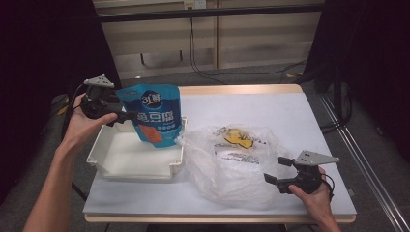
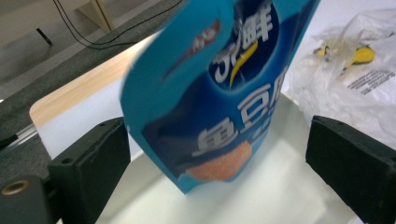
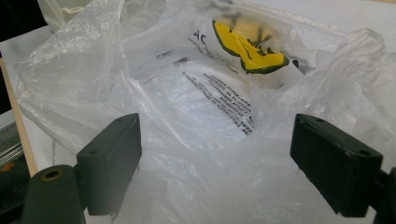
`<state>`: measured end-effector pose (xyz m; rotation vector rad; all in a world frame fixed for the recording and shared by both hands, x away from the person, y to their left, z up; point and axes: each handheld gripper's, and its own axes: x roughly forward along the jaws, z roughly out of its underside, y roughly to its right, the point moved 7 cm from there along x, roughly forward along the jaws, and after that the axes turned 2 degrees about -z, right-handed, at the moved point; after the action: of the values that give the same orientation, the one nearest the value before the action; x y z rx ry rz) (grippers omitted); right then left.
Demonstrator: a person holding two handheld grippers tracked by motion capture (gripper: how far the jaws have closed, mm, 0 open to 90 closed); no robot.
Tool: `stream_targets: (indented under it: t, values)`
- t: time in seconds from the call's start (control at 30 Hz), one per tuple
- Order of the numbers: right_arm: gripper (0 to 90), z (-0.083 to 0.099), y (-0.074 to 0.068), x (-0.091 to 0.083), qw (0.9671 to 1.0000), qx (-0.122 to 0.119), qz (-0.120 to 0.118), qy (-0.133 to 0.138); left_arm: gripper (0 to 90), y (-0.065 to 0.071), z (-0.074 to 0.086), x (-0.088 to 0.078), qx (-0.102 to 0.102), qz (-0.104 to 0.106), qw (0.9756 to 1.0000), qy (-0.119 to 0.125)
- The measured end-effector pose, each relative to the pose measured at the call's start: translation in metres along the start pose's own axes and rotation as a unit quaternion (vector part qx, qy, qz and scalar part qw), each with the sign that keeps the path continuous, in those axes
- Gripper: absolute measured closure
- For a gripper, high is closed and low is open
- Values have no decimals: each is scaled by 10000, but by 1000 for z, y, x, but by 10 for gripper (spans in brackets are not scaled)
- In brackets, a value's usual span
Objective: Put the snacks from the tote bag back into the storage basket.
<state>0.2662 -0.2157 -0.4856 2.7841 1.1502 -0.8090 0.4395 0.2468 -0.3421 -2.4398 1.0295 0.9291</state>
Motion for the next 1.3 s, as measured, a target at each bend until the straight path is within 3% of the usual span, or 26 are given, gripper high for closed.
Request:
stream_targets:
  t: [0.13, 0.27, 0.4, 0.47, 0.57, 0.67, 0.77, 0.83, 0.9, 0.97, 1.13, 1.23, 1.3]
  values:
    - [159, 0, 0, 0, 10000, 10, -1, 2, 66, 3, 5, -11, -72, -146, 9998, 109]
    - [159, 0, 0, 0, 10000, 17, 5, 1, 54, 8, 14, -21, -218, -152, 9988, 405]
    - [159, 0, 0, 0, 10000, -10, 5, -1, 46, 11, 27, -27, -379, -207, 9980, 452]
    - [159, 0, 0, 0, 10000, -6, 15, 0, 46, 12, 31, -29, -441, -342, 9970, 530]
    - [156, 0, 0, 0, 10000, 1, 5, -7, 37, 17, 38, -33, -633, -224, 9962, 550]
    - [154, 0, 0, -1, 10000, 21, 19, 4, 32, 26, 50, -36, -458, -304, 9975, 454]
    - [153, 0, 0, -1, 10000, 15, 18, 22, 28, 31, 61, -38, -508, -371, 9972, 402]
    - [153, -1, -1, -1, 10000, 8, 11, 23, 28, 35, 67, -41, -436, -460, 9967, 498]
    - [153, -1, -1, -1, 10000, 30, 5, 26, 28, 39, 73, -44, -531, -457, 9962, 522]
    - [153, -1, -2, 0, 10000, 32, -11, 41, 28, 42, 79, -46, -529, -585, 9956, 515]
    - [153, -2, -3, 0, 10000, 47, 11, 47, 34, 53, 96, -46, -1034, -621, 9904, 675]
    - [152, -2, -4, -1, 10000, 46, 25, 65, 38, 58, 110, -45, -1206, -703, 9872, 777]
    - [152, -2, -4, -1, 10000, 49, 41, 69, 38, 65, 117, -41, -1252, -570, 9865, 893]
